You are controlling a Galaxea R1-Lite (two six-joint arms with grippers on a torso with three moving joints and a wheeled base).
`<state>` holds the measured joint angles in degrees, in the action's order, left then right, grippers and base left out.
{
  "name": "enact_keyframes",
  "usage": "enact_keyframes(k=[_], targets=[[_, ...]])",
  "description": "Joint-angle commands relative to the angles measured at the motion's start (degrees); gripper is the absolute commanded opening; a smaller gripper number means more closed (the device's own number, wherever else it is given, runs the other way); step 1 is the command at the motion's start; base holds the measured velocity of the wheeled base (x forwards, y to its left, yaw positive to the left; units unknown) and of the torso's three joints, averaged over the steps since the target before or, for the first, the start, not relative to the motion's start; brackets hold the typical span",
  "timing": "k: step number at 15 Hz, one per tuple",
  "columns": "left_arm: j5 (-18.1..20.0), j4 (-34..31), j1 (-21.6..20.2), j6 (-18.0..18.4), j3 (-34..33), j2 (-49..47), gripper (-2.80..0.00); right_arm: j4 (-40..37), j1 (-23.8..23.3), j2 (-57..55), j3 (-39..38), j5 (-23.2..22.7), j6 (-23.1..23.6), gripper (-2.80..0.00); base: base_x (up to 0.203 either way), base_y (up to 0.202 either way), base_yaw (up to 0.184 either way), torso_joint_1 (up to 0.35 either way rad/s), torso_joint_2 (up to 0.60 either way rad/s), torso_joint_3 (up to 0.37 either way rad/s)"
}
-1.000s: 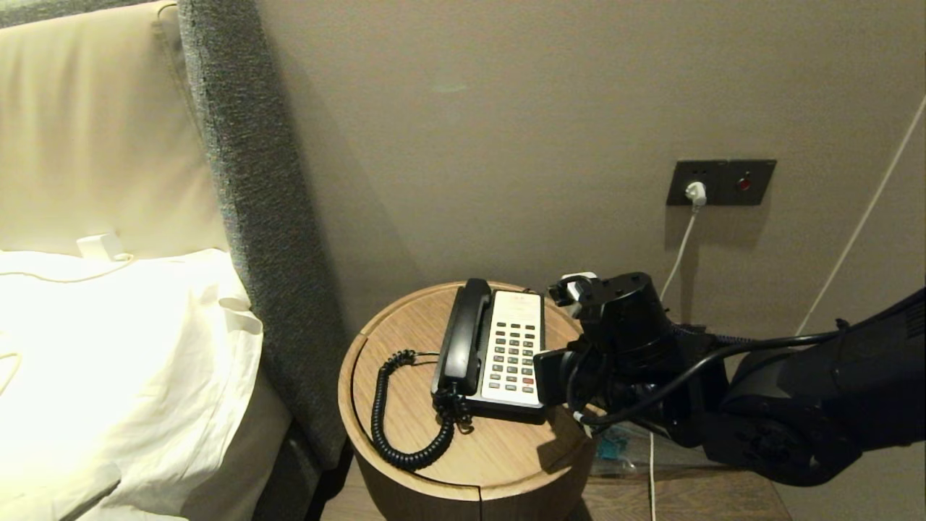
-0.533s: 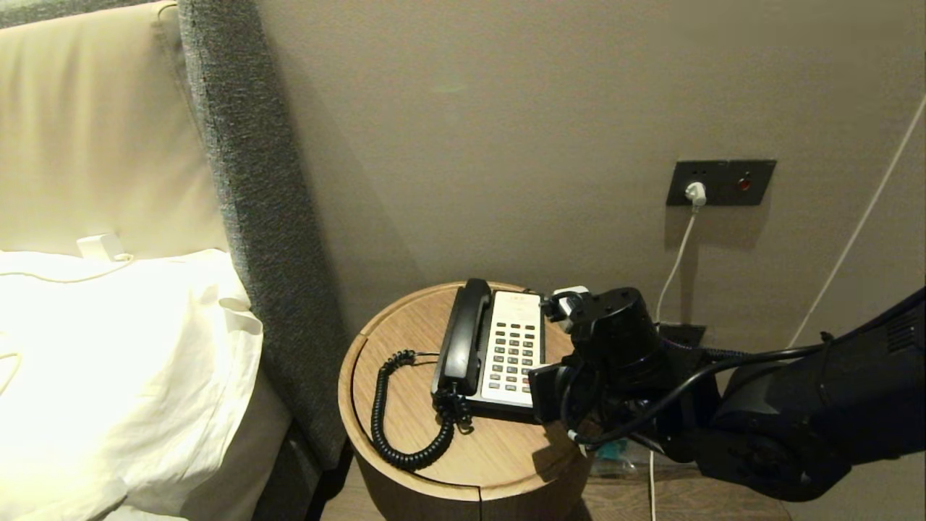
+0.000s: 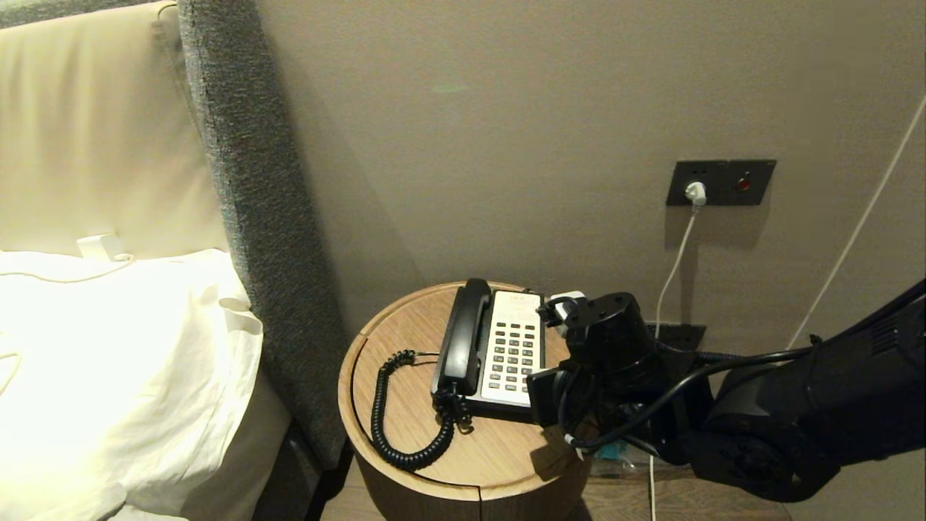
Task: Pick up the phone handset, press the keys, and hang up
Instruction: End the call using the dial pad
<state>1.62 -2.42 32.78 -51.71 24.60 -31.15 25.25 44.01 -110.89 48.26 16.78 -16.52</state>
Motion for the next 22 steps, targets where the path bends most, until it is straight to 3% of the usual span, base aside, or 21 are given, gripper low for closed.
enact_keyframes(k=[1, 22], targets=[[0.0, 0.0, 0.0, -0.3, -0.6, 0.0, -2.80, 0.2, 0.0, -0.6, 0.3, 0.1, 0.0, -2.80, 0.000, 0.000, 0.000, 0.000, 0.00, 0.000], [2.0, 0.2, 0.0, -0.8, -1.4, -0.1, -2.80, -0.1, 1.6, -1.8, 0.8, 0.1, -0.1, -2.80, 0.000, 0.000, 0.000, 0.000, 0.00, 0.000]])
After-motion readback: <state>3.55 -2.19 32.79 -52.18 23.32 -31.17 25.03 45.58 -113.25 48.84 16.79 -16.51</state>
